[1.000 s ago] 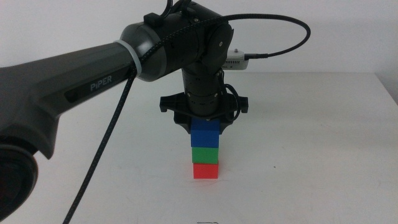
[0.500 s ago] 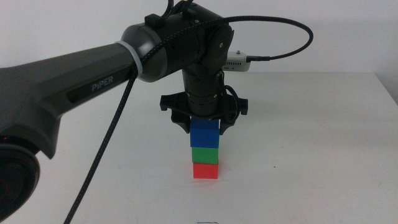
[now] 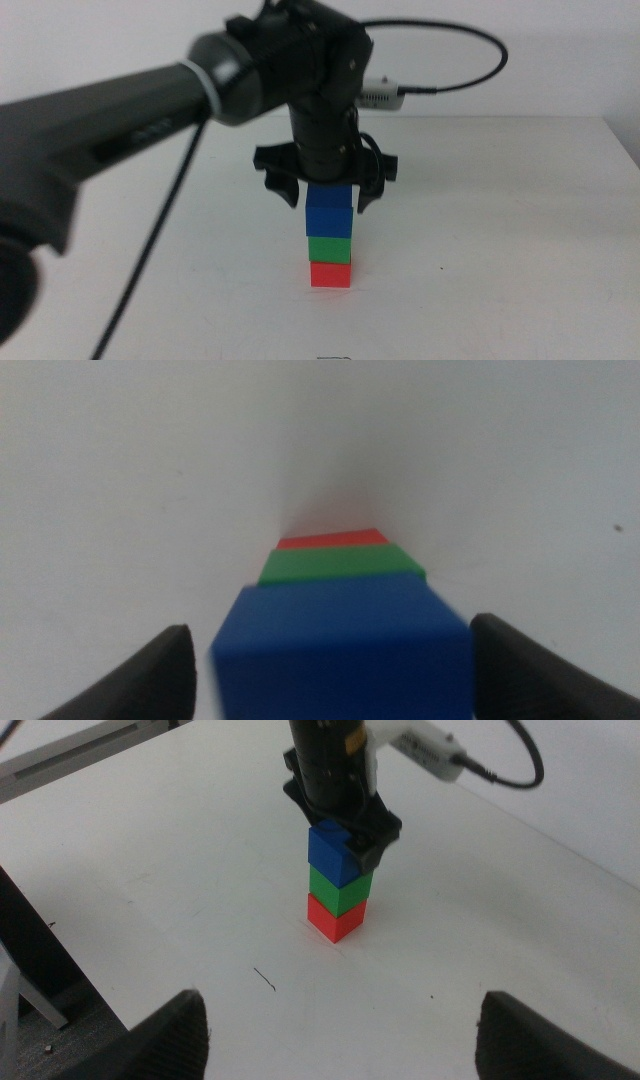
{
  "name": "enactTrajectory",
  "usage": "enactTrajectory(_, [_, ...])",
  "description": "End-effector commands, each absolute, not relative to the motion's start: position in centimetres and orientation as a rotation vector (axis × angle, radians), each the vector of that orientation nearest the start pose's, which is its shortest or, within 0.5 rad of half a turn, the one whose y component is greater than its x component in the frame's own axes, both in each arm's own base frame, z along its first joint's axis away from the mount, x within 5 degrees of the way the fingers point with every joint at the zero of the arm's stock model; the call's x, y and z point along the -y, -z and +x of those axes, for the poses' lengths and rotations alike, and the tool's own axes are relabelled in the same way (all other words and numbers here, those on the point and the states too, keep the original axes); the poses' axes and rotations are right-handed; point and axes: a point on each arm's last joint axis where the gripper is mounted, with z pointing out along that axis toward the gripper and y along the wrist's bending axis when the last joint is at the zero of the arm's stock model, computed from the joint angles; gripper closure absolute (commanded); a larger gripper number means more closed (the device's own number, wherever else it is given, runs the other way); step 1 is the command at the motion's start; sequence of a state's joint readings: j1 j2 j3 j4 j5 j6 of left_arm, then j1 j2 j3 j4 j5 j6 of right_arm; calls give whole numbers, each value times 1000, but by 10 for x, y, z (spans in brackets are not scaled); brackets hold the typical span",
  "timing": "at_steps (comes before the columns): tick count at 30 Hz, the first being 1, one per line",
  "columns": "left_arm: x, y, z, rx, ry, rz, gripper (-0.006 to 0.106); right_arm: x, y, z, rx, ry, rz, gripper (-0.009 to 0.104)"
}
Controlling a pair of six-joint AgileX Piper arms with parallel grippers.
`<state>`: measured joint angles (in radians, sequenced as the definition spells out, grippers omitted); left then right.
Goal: Stack red cubes first, then green, then blue cubes in a specific spot.
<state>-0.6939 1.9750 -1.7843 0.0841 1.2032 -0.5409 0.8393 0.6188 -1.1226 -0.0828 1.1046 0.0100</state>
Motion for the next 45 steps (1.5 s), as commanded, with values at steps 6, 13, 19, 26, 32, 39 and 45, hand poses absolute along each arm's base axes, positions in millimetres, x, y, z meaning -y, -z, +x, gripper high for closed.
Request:
enactTrajectory(6, [229,-388,289,-2588,299,279,9,-46,-443,52,-1848,-422,-813,15])
enactTrajectory(13, [190,-455,241,-2416,398,292,9,-46,-443,52,-1848,-422,-813,15])
enactTrajectory(19, [131,-496,197,-2269,168,353,9,-47,-443,52,-1848,-424,-813,15])
enactTrajectory(26, [53,-498,155,-2096,203,194,9,-47,-443,52,-1849,-427,-813,15])
enactTrajectory(32, [23,-483,127,-1906,170,108,9,-46,-443,52,-1847,-422,-813,15])
enactTrajectory(39, [24,-481,107,-1845,251,92,9,-46,-443,52,-1848,-422,-813,15])
enactTrajectory(45, [24,-481,106,-1843,251,92,9,-46,-443,52,-1848,-422,-813,15])
